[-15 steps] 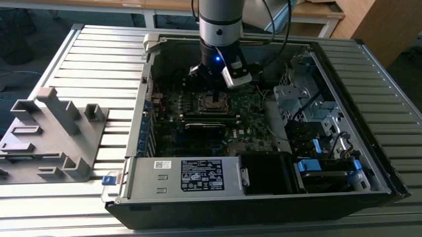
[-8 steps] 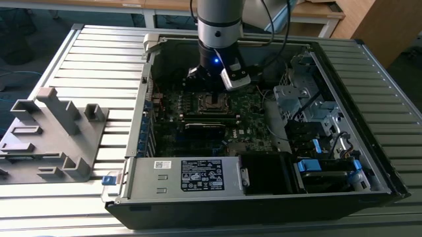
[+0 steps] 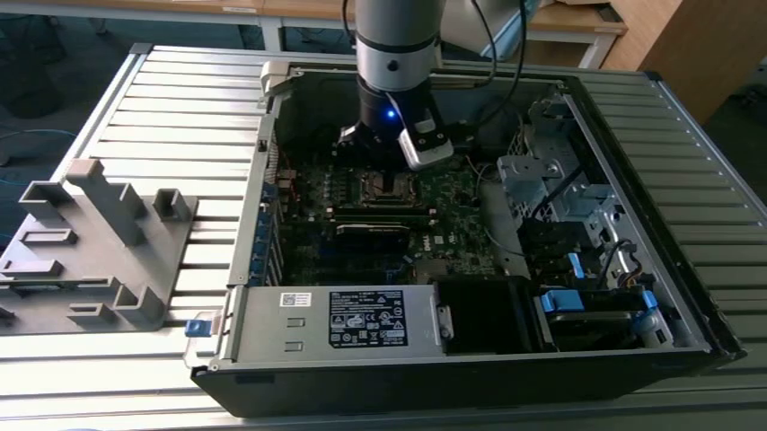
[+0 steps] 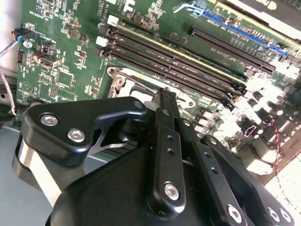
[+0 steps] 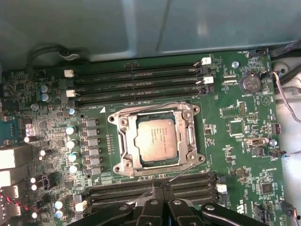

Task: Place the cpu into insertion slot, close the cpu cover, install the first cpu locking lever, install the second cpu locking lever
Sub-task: 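Install the second cpu locking lever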

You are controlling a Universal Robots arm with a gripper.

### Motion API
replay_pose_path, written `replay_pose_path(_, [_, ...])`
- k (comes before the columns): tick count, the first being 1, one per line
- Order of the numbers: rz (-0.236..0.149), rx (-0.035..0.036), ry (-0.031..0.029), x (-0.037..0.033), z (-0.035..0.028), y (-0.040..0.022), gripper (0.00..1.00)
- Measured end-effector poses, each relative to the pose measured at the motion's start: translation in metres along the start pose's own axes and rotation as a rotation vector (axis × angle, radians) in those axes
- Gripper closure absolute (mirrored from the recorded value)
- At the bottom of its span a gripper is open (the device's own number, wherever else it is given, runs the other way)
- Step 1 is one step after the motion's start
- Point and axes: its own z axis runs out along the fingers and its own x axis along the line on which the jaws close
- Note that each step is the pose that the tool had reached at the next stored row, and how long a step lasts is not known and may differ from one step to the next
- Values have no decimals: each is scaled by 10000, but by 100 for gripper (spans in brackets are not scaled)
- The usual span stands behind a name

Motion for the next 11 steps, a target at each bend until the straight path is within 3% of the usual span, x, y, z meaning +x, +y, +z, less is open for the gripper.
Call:
replay_pose_path(7, [-2, -2, -14, 122, 24, -18, 89])
replay_pose_path(11, [-1, -1, -13, 170, 75, -28, 89])
